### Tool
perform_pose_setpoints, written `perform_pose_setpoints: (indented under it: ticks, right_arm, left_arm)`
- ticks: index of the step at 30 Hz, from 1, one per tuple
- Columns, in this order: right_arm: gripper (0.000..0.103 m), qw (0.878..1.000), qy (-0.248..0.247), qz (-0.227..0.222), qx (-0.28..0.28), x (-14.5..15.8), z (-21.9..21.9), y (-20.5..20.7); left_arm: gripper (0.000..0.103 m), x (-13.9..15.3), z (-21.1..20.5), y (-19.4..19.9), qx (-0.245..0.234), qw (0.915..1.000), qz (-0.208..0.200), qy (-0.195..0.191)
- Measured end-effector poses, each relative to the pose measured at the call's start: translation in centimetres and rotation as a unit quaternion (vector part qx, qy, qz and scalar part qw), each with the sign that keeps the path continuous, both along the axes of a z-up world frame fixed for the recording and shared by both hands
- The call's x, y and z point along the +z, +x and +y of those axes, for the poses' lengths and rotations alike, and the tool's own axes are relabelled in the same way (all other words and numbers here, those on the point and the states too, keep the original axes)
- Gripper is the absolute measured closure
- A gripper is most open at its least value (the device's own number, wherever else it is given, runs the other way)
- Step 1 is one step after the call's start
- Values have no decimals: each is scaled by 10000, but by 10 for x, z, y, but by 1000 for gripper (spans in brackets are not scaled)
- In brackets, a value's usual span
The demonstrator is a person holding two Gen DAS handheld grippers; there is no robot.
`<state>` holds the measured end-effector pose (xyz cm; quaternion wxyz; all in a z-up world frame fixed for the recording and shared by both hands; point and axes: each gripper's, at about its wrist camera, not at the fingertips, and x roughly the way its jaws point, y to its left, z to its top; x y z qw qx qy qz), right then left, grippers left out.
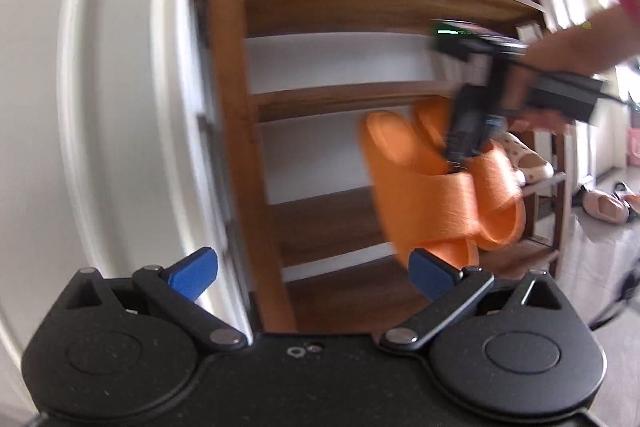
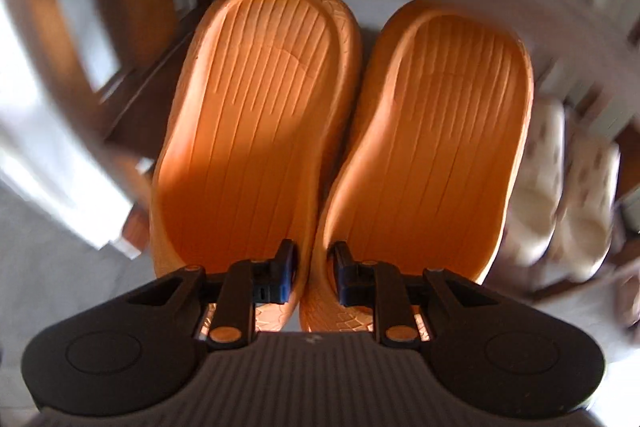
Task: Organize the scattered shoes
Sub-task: 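Carry the orange slides with the right tool onto the second shelf, then release the orange slides beside the white slides and withdraw the right tool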
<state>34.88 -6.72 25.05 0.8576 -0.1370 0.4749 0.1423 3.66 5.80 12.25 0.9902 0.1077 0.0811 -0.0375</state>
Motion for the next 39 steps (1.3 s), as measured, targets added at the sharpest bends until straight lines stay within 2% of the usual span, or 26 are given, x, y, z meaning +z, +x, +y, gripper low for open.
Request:
perform_pose_setpoints:
  ticks: [2,8,10,12,16,20,22,23,24,25,26,27,28,29,32,33,34,36,39]
  right_arm:
    - [80,9998,-112,-148,-38,-3,11,18]
    - [78,9990,21,-424,-138,9,15,56]
    - [74,9969,-98,-764,-168,13,19,63]
    - [72,9910,-305,-1303,-69,17,25,62]
    - [65,9839,167,-1764,-212,25,15,46]
    - [63,9726,606,-2218,-352,31,-9,5]
    - [64,9687,1264,-2112,-333,32,-35,-30]
    - [64,9688,1381,-2038,-285,29,-36,-42]
    - [73,9688,1496,-1964,-237,26,-36,-54]
    - [80,9703,1536,-1857,-181,-4,-37,-62]
    - [80,9719,1570,-1751,-125,-32,-39,-71]
    - [80,9763,1394,-1654,-70,-41,-48,-85]
    - [80,9782,1221,-1682,-22,-34,-56,-108]
    - [80,9776,1153,-1763,7,-37,-52,-107]
    - [80,9738,1334,-1842,-70,-82,-40,-122]
    - [80,9740,1290,-1862,-102,-83,-33,-114]
    - [80,9739,1251,-1890,-112,-96,-35,-130]
    - [76,9750,984,-1982,-223,-100,-23,-109]
    - [81,9741,915,-2049,-263,-96,-18,-91]
  left_arm:
    - [1,-4,-6,4,-106,9999,31,71]
    - [1,-24,-43,39,-691,9970,-136,309]
    - [1,-26,-56,49,-829,9955,-309,337]
    - [1,-27,-64,56,-867,9945,-469,360]
    - [1,-25,-72,61,-739,9960,-479,146]
    - [1,-29,-70,58,-677,9963,-495,173]
    - [1,-34,-65,55,-599,9973,-376,212]
    - [1,-36,-63,53,-558,9977,-311,231]
    - [1,-37,-61,52,-538,9978,-287,251]
    - [1,-37,-60,51,-521,9979,-270,272]
    - [1,-38,-58,50,-505,9980,-253,293]
    - [1,-38,-57,48,-477,9981,-222,306]
    - [1,-37,-57,46,-469,9983,-184,303]
    - [1,-37,-57,45,-467,9983,-179,302]
    - [1,-33,-57,40,-466,9981,-261,321]
    - [1,-32,-57,39,-460,9980,-288,315]
    - [1,-31,-56,38,-453,9980,-319,307]
    - [1,-31,-55,37,-426,9981,-345,298]
    - [1,-32,-53,40,-357,9984,-308,300]
